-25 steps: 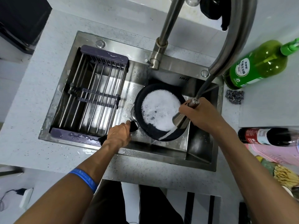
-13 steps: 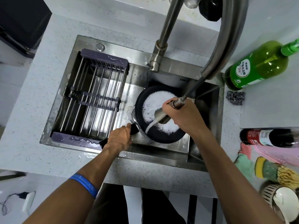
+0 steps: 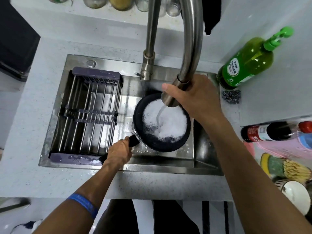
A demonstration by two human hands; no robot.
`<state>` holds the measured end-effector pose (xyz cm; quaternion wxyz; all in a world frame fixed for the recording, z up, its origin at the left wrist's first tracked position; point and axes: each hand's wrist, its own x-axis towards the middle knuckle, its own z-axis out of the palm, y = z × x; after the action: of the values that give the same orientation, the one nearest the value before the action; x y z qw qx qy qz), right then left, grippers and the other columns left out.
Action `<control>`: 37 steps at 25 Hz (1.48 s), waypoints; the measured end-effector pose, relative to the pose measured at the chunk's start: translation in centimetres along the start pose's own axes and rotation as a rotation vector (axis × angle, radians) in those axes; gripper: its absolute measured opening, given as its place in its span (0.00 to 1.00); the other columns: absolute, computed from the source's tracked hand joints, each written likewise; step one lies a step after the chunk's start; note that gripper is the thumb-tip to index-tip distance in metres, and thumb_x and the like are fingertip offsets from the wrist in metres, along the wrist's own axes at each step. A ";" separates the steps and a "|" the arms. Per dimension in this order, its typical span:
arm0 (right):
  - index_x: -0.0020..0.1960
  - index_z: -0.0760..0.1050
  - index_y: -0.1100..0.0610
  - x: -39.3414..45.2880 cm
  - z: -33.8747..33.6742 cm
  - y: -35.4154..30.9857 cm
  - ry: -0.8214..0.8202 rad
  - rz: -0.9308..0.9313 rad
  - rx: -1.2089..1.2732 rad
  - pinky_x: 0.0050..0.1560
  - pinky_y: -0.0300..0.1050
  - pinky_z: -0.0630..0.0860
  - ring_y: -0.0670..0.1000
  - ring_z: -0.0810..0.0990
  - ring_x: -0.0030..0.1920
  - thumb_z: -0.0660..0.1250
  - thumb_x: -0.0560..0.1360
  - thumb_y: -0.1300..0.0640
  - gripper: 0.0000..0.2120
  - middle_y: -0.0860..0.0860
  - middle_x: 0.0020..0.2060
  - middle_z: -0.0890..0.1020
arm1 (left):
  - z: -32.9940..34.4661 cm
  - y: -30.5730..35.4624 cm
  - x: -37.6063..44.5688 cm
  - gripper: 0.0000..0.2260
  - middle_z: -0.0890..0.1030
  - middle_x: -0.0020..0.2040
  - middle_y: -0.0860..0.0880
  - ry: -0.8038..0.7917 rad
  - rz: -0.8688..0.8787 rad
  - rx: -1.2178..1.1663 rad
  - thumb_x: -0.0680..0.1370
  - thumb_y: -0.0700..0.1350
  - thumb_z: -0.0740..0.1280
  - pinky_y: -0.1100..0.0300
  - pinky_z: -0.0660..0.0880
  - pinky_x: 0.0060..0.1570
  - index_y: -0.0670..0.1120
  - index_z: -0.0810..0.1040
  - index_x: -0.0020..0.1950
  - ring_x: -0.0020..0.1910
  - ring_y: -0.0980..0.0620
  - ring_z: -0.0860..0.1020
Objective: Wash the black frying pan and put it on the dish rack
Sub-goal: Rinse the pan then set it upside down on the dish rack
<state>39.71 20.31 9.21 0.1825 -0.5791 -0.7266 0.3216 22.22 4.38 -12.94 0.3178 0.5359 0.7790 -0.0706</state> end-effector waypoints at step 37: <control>0.45 0.73 0.59 -1.8 -2.3 1.9 -0.010 0.250 -0.778 0.43 0.46 0.69 0.58 0.73 0.42 0.63 0.76 0.45 0.16 0.55 0.40 0.75 | -3.1 2.8 -7.1 0.19 0.70 0.24 0.58 -0.485 0.035 -0.622 0.67 0.64 0.74 0.61 0.63 0.31 0.49 0.75 0.35 0.27 0.58 0.69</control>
<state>43.07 19.47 9.79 -0.0941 -0.6870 -0.7191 0.0454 24.93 1.29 -5.75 0.6410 0.3951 0.6562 0.0497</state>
